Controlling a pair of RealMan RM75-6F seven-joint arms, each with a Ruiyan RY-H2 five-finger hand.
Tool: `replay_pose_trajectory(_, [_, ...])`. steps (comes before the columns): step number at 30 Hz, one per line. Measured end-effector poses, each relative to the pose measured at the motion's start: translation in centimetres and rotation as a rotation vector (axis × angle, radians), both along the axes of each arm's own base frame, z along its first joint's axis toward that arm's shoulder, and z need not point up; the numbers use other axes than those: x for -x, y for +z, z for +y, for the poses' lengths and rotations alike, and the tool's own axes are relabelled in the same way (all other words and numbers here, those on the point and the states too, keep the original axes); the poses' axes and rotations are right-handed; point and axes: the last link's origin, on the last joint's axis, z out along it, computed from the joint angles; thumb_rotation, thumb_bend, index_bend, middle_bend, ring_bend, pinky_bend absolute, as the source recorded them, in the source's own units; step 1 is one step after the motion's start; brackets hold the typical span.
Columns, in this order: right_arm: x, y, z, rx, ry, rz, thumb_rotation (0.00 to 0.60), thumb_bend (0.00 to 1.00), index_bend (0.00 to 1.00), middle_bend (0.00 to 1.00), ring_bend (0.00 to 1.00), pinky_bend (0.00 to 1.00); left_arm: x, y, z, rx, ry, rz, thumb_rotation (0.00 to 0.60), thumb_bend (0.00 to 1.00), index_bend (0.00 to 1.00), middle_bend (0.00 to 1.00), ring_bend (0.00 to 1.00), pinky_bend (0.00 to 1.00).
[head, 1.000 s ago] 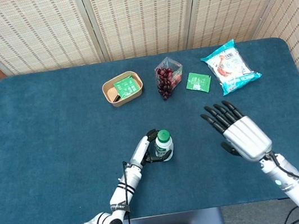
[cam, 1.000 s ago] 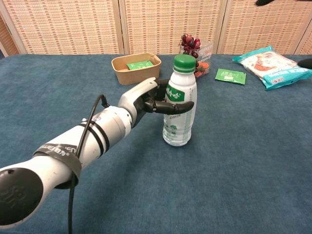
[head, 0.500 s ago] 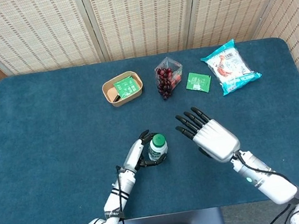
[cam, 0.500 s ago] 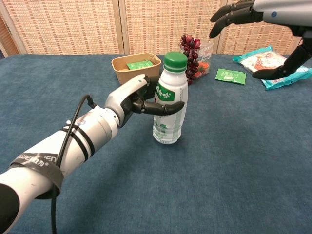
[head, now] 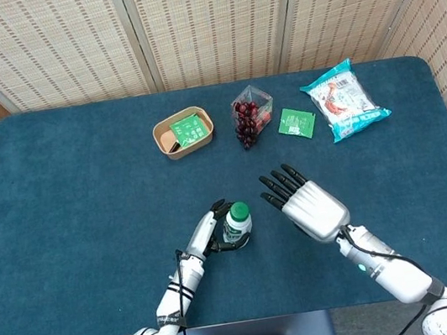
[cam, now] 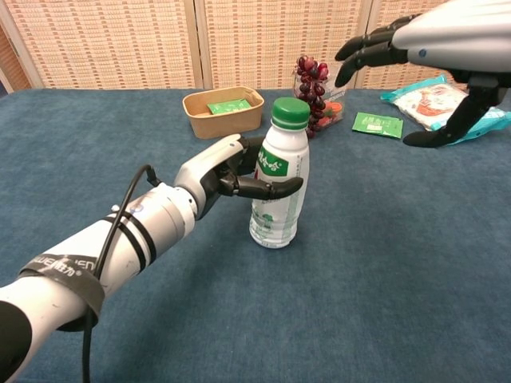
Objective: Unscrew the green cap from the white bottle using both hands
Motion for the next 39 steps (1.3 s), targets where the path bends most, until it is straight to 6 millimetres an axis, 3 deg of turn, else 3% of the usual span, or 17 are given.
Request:
replay_pose_trajectory(15, [-1.3,-2.1,-0.7,-0.05,-0.02,0.011,0.6,0.21,0.16,0.0,0.0,0.0,0.4,-0.2,0.3,0.017,0.016,0.02,0.6,0.66,0.78,0.83,0.28,0.0])
replay_pose_trajectory(39, [-2.8,-3.4,-1.4,-0.075,-0.037,-0.029,0.6,0.21,0.13,0.0,0.0,0.0,0.2,-0.4,0.4,0.012,-0.007,0.034,0.6,0.68,0.79,0.84,0.28,0.0])
